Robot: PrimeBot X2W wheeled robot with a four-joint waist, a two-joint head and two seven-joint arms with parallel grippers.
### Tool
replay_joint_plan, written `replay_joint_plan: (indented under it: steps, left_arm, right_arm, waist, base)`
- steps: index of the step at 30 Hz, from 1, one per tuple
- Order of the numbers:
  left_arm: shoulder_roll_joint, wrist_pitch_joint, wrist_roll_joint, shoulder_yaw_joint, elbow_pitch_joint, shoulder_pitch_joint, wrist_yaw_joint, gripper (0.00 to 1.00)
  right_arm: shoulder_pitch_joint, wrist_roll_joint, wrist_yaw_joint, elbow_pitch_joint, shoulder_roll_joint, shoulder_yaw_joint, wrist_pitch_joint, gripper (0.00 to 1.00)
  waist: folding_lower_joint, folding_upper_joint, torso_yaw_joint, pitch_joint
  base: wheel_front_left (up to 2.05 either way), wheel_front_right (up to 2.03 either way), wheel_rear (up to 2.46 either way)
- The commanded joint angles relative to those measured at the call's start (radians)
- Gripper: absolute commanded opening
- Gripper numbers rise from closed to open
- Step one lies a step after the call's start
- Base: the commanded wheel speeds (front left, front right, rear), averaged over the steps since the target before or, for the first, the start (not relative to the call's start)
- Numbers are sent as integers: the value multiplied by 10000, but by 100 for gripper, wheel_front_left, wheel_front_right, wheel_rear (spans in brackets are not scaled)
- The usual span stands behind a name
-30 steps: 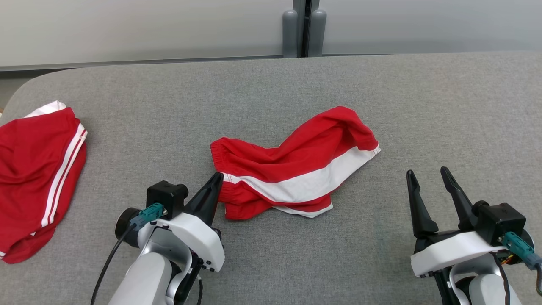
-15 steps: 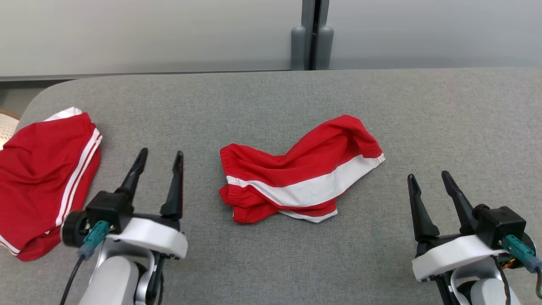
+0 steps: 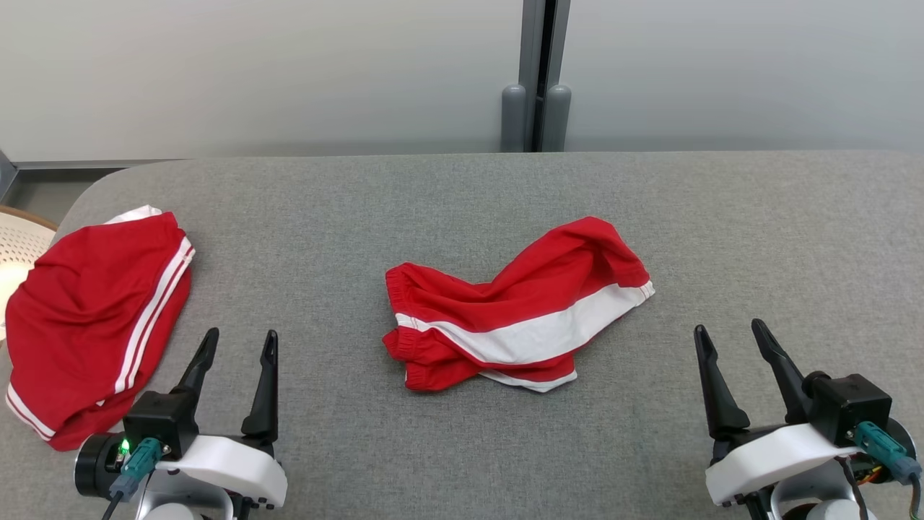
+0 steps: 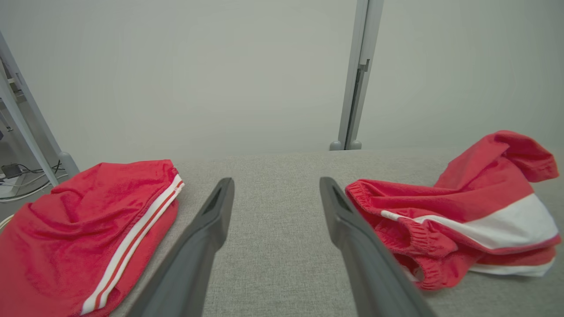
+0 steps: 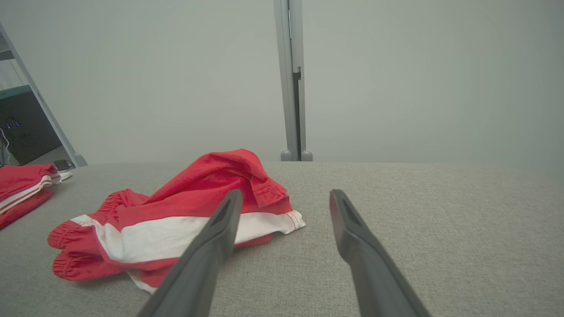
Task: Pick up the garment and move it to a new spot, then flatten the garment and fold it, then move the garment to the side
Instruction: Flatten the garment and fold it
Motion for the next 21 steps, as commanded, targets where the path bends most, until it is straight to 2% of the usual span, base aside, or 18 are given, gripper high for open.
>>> replay_joint_plan:
  steps: [1,21]
  left_arm:
    - [91,41,-54,-7,-35,91,59,100]
    - [139,229,-99,-337,-69,-144,-37,100]
  right_arm:
    - [133,46,-1,-39,-62,-43,45,100]
    - [189,116,0,-57,-21,-85,47,100]
  waist:
    - [0,0,19,-41]
    - [0,0,29,-133]
  base:
    - [0,0,0]
    - [0,0,0]
